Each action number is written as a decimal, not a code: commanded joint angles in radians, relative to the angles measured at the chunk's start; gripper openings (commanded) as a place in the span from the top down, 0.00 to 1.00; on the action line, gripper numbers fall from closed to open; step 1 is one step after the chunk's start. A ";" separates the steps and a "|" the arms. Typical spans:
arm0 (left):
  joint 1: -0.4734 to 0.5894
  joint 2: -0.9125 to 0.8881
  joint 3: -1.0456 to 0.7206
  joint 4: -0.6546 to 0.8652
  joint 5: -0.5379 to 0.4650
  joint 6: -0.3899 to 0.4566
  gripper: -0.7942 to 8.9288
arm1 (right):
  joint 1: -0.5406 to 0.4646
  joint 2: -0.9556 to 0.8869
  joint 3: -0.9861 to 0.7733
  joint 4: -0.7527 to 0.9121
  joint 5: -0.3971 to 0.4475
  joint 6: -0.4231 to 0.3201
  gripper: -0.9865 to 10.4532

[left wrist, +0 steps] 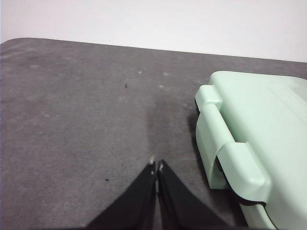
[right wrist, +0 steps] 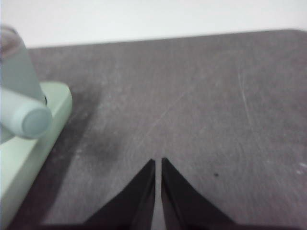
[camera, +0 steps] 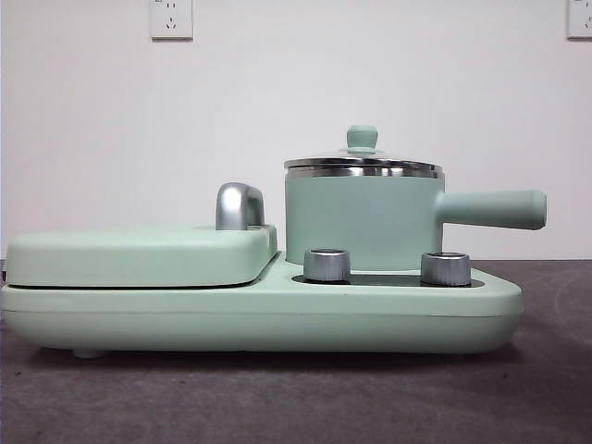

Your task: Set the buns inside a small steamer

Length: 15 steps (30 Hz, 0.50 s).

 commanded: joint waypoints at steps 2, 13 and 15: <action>0.002 -0.001 -0.019 -0.006 -0.005 0.006 0.91 | -0.002 -0.003 -0.021 0.042 0.004 -0.047 0.90; 0.002 -0.001 -0.019 -0.006 -0.005 0.006 0.91 | -0.003 -0.003 -0.021 0.035 0.016 -0.096 0.90; 0.002 -0.001 -0.019 -0.006 -0.005 0.006 0.91 | -0.003 -0.003 -0.021 0.042 0.016 -0.096 0.90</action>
